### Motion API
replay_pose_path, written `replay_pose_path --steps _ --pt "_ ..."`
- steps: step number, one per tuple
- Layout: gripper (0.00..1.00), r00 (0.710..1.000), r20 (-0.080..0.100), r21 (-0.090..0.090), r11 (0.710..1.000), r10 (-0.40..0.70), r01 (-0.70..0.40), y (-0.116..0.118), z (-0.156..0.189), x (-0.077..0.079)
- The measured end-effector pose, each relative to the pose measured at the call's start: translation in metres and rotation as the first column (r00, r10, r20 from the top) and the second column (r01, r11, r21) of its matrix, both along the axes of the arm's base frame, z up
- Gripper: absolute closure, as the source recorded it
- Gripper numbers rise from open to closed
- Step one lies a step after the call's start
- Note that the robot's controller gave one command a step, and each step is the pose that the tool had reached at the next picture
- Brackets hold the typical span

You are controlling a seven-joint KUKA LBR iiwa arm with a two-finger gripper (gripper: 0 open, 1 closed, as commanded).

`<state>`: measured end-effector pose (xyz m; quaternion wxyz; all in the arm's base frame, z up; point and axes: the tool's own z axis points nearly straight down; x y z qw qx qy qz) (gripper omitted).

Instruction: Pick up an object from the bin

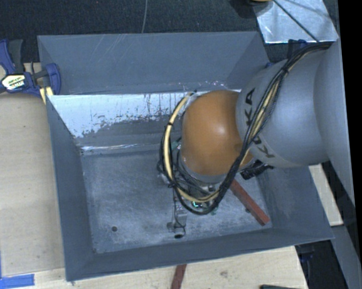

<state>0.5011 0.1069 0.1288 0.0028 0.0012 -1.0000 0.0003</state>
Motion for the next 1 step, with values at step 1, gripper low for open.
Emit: replay_pose_path --steps 1 --pt "0.00 1.000 0.008 0.001 1.000 -0.002 0.002 -0.0002 0.0037 0.0021"
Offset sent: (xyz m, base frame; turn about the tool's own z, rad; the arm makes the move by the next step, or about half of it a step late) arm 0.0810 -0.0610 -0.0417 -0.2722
